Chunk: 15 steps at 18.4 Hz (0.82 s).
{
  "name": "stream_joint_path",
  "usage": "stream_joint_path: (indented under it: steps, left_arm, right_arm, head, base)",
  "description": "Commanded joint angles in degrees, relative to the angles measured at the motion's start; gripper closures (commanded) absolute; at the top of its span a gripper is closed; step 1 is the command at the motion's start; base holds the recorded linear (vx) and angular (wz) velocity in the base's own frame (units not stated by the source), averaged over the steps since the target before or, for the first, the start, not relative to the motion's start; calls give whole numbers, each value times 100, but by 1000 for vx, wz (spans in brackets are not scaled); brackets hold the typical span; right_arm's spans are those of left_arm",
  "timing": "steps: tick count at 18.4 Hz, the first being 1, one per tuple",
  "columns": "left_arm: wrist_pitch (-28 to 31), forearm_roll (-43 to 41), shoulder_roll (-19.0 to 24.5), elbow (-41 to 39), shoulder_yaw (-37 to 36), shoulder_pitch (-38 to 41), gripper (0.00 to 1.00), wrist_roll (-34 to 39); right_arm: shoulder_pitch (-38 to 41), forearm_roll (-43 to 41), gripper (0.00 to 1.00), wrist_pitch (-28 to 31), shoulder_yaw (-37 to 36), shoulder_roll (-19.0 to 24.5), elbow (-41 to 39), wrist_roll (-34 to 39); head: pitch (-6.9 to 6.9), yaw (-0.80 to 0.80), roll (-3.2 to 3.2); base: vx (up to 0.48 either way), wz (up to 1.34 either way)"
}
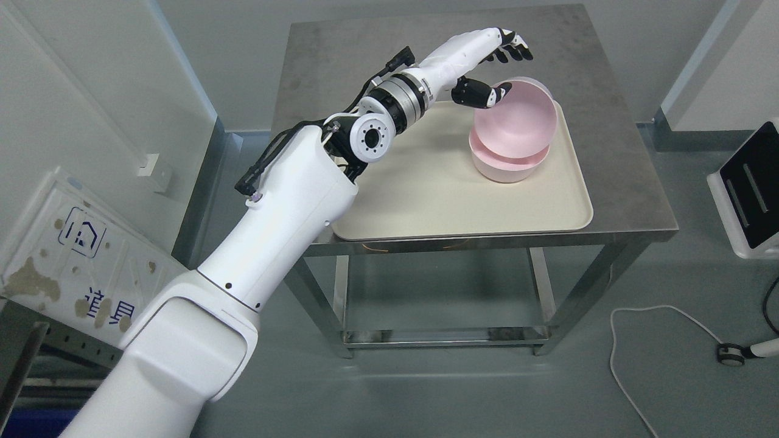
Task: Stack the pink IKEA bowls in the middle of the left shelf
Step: 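Lift the pink bowl and carry it over the other pink bowl, then lower the held bowl into the other pink bowl, nesting them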
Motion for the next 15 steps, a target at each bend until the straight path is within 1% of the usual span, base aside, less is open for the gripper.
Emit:
stream_joint_path:
  steps: [1, 3, 4, 5, 7, 8, 9, 11, 13, 14, 15]
  left_arm:
    - [24, -126, 85, 235, 616, 175, 34, -76]
    - [-3, -64, 85, -10, 1168, 298, 33, -190]
    - [-55, 119, 85, -229, 1476, 438, 31, -234]
    - [-73, 495, 85, -466, 1696, 570, 30, -261]
    - [-82, 1785, 85, -1134, 2127, 930, 29, -270]
    - [-100, 2130, 85, -1485, 2277, 1193, 29, -296]
    - [-117, 2177, 85, -1984, 2392, 1535, 28, -427]
    - [-345, 2168, 85, -2751, 2297, 2134, 21, -804]
    - [-451, 2081, 85, -2947, 1807, 2443, 19, -929]
    - [-460, 1698, 85, -2939, 1613, 2496, 19, -929]
    - [-460, 1085, 85, -2912, 1498, 2505, 19, -929]
  right_arm:
    - [0, 44, 0, 1, -61, -100, 0, -2]
    - [0, 44, 0, 1, -61, -100, 0, -2]
    - [0, 44, 0, 1, -61, -100, 0, -2]
    - [0, 44, 0, 1, -61, -100, 0, -2]
    - [0, 44, 0, 1, -61, -100, 0, 7]
    - [0, 44, 0, 1, -61, -100, 0, -2]
    - [0, 44, 0, 1, -61, -100, 0, -2]
    - [0, 44, 0, 1, -53, -100, 0, -2]
    - [0, 44, 0, 1, -61, -100, 0, -2]
    - [0, 44, 0, 1, -61, -100, 0, -2]
    - [0, 44, 0, 1, -61, -100, 0, -2]
  head:
    - [0, 0, 0]
    - [0, 0, 0]
    - [0, 0, 0]
    - [0, 0, 0]
    - [0, 0, 0]
    - [0, 0, 0]
    - [0, 0, 0]
    - [0, 0, 0]
    - [0, 0, 0]
    - [0, 0, 0]
    - [0, 0, 0]
  base:
    - [0, 0]
    - [0, 0]
    - [0, 0]
    - [0, 0]
    - [0, 0]
    - [0, 0]
    - [0, 0]
    - [0, 0]
    - [0, 0]
    - [0, 0]
    - [0, 0]
